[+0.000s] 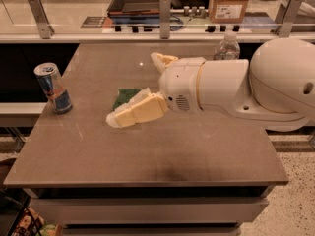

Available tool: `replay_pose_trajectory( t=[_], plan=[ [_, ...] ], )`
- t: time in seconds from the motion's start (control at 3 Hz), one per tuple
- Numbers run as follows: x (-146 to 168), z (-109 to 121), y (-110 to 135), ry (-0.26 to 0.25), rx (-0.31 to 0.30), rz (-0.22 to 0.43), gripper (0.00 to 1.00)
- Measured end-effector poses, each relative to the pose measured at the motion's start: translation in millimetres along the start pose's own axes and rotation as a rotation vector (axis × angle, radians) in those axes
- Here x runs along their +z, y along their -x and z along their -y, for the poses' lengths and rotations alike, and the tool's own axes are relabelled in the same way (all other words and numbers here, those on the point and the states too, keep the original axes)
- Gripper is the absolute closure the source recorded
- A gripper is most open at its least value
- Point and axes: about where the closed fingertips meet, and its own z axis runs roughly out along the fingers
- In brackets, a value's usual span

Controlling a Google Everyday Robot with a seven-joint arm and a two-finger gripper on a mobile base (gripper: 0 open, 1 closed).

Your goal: Knock redbull can over

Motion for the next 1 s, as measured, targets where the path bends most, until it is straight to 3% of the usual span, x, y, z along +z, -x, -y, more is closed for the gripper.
replay_pose_trajectory(
  t=[1.0],
  plan=[
    [85, 15, -4, 0.050, -0.021, 0.159, 0.00]
  ],
)
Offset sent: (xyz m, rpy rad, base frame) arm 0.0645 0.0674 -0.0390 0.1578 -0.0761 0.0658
